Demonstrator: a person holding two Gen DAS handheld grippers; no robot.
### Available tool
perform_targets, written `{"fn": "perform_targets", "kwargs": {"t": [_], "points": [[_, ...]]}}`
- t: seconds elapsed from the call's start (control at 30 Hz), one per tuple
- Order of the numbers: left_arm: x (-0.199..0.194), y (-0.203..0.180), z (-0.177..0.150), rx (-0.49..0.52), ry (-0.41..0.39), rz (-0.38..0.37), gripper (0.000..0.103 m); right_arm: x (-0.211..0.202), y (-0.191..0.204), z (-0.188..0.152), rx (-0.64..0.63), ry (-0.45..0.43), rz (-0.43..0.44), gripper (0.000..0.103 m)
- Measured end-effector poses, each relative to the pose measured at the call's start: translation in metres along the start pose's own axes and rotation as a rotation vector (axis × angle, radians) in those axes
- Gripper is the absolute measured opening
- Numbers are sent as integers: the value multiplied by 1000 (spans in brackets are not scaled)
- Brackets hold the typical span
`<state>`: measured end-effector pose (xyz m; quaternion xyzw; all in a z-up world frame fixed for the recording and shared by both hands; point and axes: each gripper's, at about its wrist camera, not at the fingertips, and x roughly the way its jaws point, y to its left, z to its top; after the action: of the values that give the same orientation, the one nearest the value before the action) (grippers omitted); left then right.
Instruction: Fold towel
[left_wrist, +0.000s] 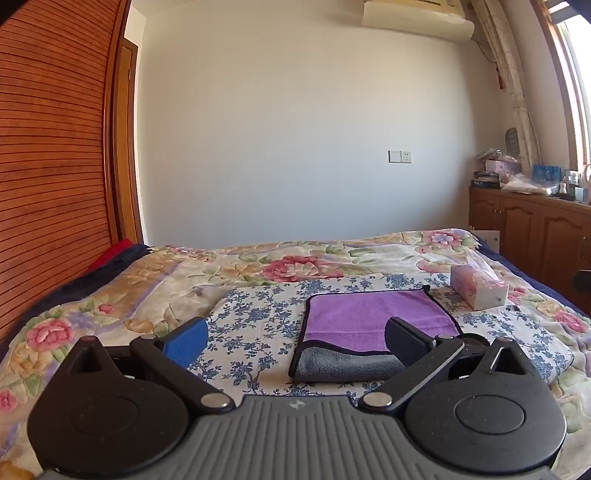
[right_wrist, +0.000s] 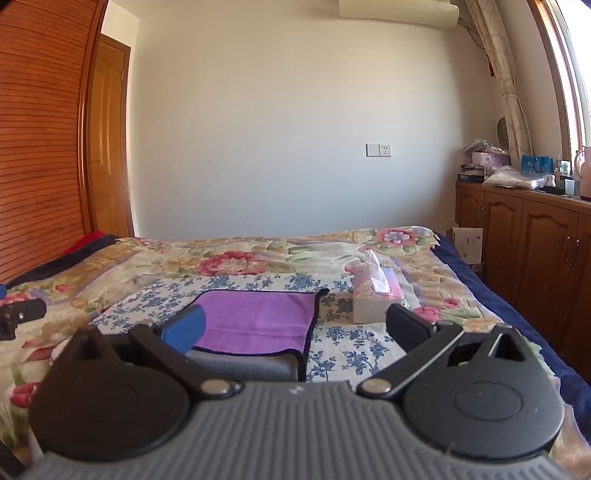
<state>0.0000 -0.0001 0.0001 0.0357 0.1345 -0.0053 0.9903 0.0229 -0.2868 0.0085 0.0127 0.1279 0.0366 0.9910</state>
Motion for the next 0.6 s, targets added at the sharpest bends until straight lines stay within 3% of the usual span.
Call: {"fn": "perform_targets", "kwargs": {"t": [0.6], "points": [[0, 0, 0, -4, -3, -4, 103, 0, -3, 0, 6, 1, -2, 103]]}}
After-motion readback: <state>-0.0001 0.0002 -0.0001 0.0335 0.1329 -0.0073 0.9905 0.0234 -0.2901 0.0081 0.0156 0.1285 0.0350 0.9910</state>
